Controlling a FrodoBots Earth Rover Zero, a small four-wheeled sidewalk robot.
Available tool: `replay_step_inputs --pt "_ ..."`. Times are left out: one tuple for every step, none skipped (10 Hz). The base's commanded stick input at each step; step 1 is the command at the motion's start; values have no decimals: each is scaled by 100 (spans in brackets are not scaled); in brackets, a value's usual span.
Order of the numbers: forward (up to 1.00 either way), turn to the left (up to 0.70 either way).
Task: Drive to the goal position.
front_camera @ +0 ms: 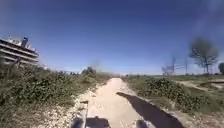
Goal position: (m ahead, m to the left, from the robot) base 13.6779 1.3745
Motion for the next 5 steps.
replay_step_inputs --pt "50 0" --pt "50 0" --pt "50 0" --pt "50 0" --pt "50 0"
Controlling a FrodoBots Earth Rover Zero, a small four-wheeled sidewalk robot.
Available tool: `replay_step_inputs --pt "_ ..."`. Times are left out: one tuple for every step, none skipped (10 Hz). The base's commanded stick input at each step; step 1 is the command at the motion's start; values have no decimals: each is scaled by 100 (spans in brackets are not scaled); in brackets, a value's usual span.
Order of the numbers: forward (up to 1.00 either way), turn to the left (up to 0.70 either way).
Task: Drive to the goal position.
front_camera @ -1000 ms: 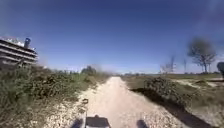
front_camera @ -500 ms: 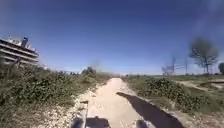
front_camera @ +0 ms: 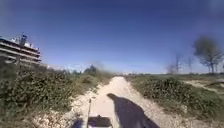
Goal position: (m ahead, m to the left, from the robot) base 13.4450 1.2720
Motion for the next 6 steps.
replay_step_inputs --pt "50 0" --pt "50 0" --pt "50 0" --pt "50 0" --pt "50 0" --pt "50 0"
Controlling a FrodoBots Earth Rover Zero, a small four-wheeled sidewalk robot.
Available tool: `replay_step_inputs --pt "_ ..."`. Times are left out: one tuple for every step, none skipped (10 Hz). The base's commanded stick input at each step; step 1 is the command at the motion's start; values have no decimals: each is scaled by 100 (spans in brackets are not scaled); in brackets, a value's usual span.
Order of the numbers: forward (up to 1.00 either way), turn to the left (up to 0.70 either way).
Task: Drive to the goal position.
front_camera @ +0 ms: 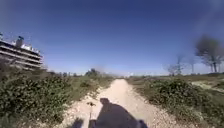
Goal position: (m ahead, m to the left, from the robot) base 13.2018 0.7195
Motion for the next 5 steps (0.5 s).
replay_step_inputs --pt "50 0" --pt "50 0" --pt "50 0" --pt "50 0" --pt "50 0"
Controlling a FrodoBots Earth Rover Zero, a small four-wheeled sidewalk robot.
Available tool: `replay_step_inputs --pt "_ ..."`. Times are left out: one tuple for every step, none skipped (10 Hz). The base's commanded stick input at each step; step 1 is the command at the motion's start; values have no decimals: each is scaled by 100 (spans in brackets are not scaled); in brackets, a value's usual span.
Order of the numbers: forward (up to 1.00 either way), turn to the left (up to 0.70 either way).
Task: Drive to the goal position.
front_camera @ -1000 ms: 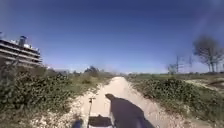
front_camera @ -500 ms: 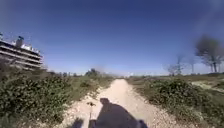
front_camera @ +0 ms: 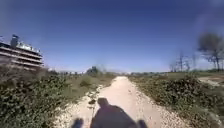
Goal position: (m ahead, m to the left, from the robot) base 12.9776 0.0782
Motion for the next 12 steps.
replay_step_inputs --pt "50 0" --pt "50 0" --pt "50 0" --pt "50 0" --pt "50 0" --pt "50 0" --pt "50 0" --pt "50 0" --pt "50 0" --pt "50 0" --pt "50 0" --pt "50 0"
